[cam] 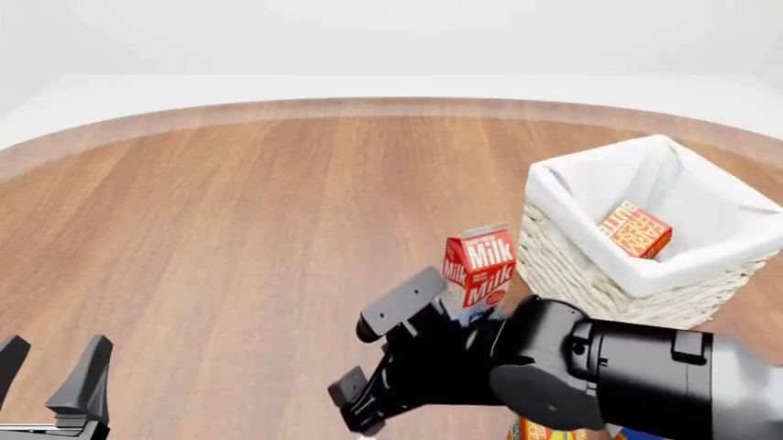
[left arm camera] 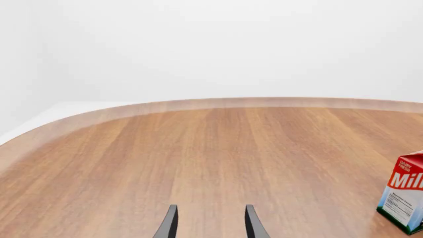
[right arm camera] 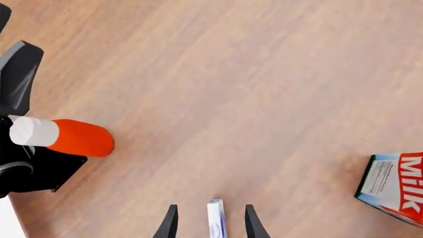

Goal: Pick up the cream cheese box and the butter, and put them in the basket.

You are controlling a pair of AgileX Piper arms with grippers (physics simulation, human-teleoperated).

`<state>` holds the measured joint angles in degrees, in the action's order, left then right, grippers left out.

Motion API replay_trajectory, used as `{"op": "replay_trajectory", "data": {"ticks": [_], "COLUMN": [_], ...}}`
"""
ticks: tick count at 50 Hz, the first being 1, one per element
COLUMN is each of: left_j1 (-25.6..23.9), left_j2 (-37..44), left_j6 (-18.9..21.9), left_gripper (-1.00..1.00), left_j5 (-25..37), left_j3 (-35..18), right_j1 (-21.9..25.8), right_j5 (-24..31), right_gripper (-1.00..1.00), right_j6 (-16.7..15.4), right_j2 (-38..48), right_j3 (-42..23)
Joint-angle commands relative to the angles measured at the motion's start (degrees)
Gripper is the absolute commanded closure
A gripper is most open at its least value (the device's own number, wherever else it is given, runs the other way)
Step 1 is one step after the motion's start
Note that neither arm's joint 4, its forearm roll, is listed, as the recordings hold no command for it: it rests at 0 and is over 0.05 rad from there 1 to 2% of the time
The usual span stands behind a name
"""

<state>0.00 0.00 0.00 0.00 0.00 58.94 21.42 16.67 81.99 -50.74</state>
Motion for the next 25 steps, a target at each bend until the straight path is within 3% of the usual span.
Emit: {"op": "replay_trajectory", "data": {"ticks": [1, 25], "left_j1": [0.0, 0.0], "left_j2": [0.0, 0.0], "left_j6": [0.0, 0.0], "left_gripper": [-1.00, -1.00], "left_j5": [0.0, 0.0], "left_j3": [0.0, 0.0], "right_j1": [0.3, 0.7], "right_j5": [-1.9, -3.7], "right_gripper": [-1.00, -1.00], "right_j6": [1.1, 1.8], "right_j2": [0.9, 2.3], "right_j3": [1.7, 3.7]}}
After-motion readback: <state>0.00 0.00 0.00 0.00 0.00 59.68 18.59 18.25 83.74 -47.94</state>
